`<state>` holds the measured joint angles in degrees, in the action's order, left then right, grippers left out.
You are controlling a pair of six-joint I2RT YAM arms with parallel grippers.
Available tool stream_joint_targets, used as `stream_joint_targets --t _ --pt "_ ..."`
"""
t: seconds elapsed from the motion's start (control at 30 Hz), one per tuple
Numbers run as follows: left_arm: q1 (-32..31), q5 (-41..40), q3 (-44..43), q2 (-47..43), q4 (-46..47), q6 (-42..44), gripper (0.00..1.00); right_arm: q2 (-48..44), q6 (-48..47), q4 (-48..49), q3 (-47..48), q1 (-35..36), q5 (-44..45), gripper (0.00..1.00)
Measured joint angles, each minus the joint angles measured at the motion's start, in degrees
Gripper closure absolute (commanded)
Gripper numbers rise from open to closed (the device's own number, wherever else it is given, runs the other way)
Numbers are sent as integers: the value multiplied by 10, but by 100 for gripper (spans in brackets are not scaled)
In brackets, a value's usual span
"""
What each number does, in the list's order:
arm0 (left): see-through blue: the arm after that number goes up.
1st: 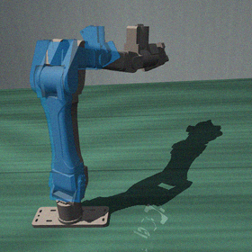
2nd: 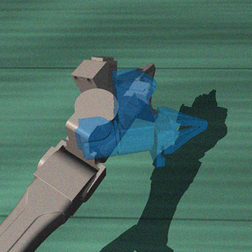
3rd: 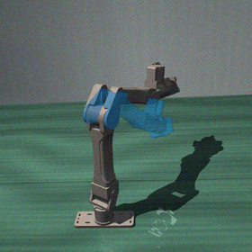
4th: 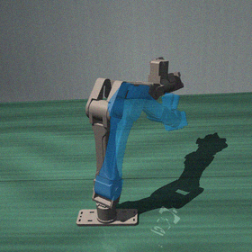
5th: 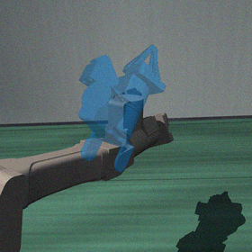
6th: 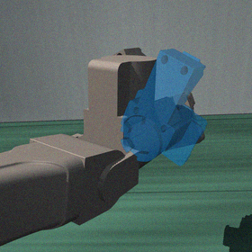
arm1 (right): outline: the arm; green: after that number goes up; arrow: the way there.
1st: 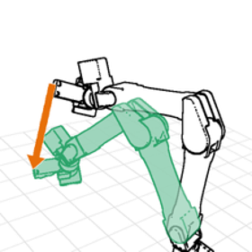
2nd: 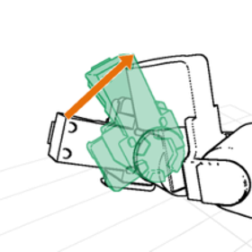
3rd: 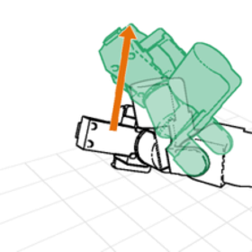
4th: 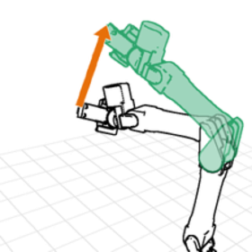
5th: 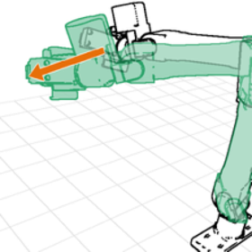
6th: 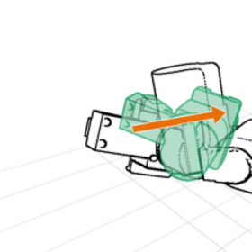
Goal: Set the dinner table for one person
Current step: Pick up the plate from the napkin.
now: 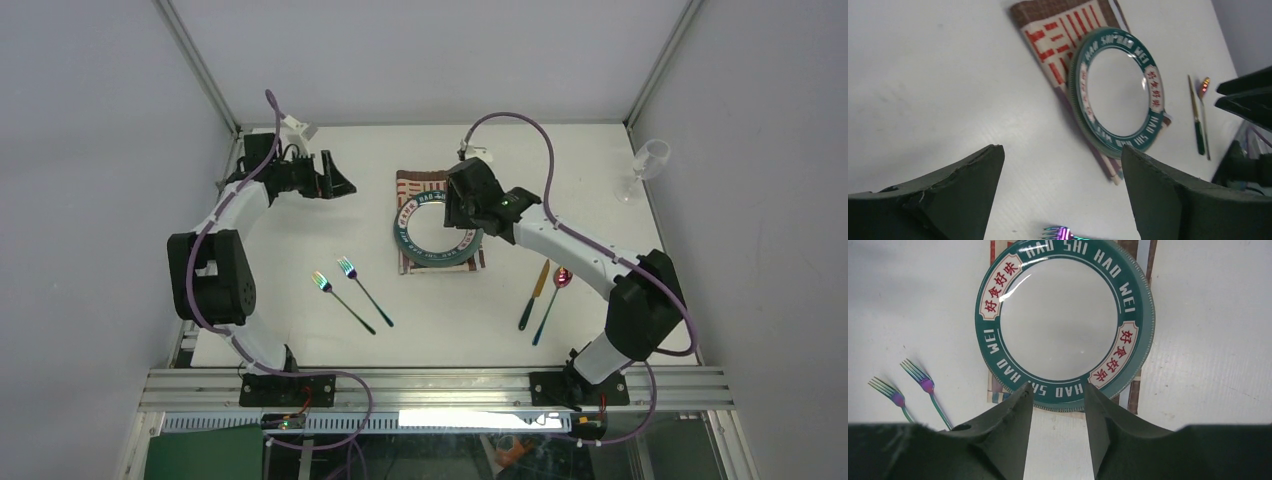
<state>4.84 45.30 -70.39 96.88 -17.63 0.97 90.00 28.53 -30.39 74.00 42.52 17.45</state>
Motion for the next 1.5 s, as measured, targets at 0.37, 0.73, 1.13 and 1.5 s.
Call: stream_joint_targets --t 0.37,0.73,1.13,1.5 --pt "-125 99 -21 73 -56 -26 12 -9 49 88 -146 -177 -246 48" --pt "-154 103 -61 136 -60 -45 15 -20 49 123 -162 -255 -379 47" --pt "-176 102 -102 188 -56 -61 15 23 44 139 -131 -256 -409 57" --pt "-175 85 -102 193 -53 -61 16 52 44 159 -131 -257 -434 60"
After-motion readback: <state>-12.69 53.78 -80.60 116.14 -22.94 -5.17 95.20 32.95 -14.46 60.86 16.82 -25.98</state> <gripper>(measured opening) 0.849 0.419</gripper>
